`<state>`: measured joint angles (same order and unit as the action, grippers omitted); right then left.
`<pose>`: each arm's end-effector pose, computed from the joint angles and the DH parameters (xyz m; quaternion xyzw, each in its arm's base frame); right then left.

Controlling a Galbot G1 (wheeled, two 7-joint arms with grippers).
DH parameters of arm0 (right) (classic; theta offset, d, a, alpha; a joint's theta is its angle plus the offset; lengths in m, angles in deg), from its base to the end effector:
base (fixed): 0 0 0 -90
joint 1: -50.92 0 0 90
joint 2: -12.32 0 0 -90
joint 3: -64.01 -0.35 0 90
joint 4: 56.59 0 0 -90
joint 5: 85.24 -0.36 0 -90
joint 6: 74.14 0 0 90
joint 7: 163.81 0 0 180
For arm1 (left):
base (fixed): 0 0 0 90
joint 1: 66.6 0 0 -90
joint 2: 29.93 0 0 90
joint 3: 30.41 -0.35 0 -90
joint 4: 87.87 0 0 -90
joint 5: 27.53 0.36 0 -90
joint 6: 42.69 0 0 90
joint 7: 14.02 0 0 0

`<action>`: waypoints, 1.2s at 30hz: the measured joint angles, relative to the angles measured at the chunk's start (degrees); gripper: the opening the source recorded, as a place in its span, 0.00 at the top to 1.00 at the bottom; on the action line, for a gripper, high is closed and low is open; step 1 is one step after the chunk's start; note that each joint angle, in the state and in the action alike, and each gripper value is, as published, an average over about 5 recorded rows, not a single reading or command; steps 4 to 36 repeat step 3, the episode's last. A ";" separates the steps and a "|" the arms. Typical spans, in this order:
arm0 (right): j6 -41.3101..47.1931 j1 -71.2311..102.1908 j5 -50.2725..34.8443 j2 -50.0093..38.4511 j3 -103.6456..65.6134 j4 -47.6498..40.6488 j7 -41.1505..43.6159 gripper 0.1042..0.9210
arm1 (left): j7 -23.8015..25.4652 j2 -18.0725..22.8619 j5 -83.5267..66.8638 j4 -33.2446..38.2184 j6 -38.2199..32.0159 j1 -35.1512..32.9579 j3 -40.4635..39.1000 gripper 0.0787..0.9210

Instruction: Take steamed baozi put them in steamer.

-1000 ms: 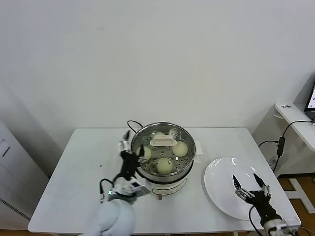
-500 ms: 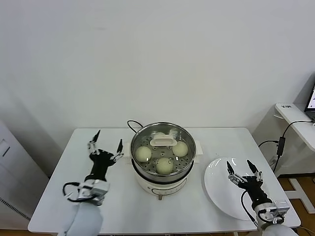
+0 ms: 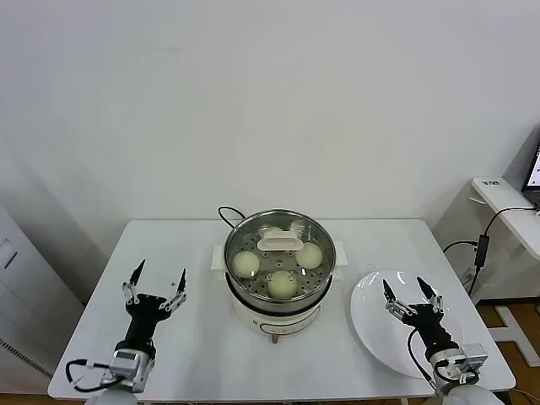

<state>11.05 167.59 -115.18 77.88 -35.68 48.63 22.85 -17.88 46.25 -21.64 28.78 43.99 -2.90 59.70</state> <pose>0.2124 -0.1589 -0.3399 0.0346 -0.9983 -0.0330 0.0325 0.2074 0.0456 -0.3065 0.0239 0.9866 0.1561 0.0397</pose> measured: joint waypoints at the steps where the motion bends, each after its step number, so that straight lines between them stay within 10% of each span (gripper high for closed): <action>1: -0.07 0.06 0.08 0.10 0.07 -0.01 0.12 0.12 | 0.23 0.19 -0.57 -0.12 -0.78 -0.53 0.34 0.12; 36: -0.15 0.12 0.15 0.20 0.15 -0.02 0.24 0.12 | 0.44 0.38 -1.11 -0.23 -1.53 -1.05 0.66 0.12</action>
